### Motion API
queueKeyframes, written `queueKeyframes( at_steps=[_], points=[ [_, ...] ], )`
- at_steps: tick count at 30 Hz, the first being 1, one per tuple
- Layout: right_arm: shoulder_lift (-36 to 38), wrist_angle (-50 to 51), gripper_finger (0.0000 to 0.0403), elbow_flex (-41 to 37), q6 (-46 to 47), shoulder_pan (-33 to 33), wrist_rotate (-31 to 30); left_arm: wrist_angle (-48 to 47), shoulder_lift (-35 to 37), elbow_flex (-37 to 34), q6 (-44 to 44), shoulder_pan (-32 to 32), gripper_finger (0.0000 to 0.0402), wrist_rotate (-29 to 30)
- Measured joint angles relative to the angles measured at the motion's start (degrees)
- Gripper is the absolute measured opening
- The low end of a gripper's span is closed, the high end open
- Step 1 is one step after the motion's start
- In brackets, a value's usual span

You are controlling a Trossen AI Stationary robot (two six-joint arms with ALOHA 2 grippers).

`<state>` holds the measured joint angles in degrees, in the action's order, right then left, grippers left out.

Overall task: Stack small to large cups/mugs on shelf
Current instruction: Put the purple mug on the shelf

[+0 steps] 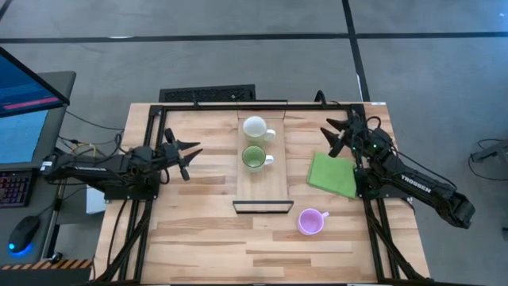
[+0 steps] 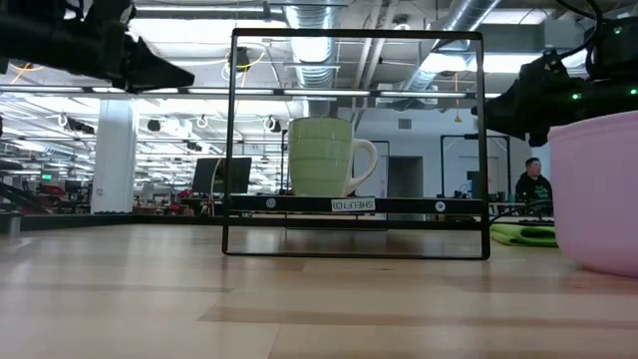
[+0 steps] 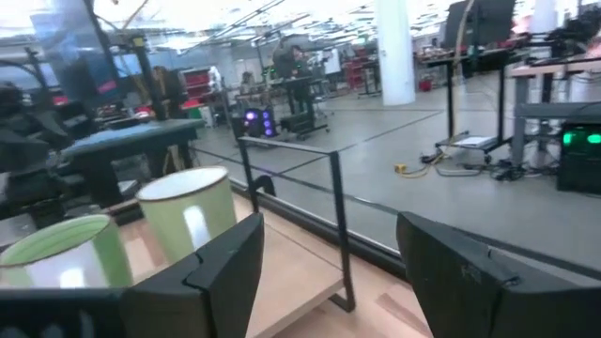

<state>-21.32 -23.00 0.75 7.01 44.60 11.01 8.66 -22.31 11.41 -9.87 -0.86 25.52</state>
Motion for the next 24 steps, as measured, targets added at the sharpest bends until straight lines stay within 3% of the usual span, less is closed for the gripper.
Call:
queueKeyframes(
  at_steps=[14,24],
  points=[
    [0.00,0.00,0.0268,0.00,0.07,0.00,3.97,4.62,1.13,-6.45,3.39,0.02,0.0103,-0.96],
    [0.00,-0.17,0.0268,0.00,-0.81,0.00,3.97,-0.61,11.95,-7.97,1.12,0.04,0.0103,0.59]
  ],
)
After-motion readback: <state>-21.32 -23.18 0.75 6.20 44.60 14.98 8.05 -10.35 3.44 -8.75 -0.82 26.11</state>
